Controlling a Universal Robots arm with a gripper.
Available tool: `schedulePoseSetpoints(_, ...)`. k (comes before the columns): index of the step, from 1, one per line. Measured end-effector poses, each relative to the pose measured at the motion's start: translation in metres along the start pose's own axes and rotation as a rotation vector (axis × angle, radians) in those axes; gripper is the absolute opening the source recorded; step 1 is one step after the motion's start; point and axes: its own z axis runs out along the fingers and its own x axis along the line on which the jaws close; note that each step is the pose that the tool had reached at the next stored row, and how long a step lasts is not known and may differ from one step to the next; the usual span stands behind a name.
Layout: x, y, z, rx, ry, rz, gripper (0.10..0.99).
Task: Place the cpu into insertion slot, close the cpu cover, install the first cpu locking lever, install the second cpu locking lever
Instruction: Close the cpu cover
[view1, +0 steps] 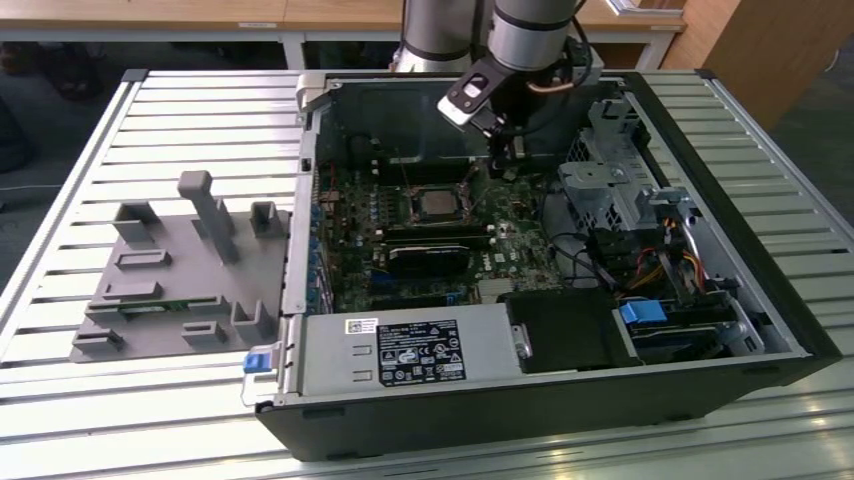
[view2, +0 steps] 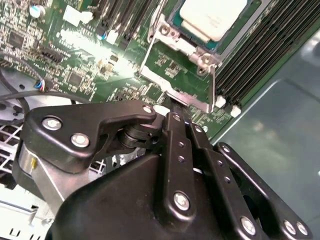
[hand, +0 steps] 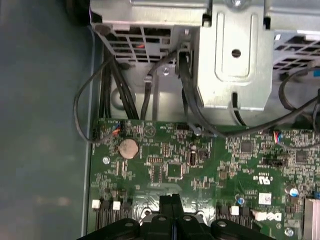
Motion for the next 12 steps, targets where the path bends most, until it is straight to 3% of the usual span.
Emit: schedulePoseSetpoints(12, 0.0005, -0.0165, 0.0037, 0.0, -0.0002, 0.0, 0.106)
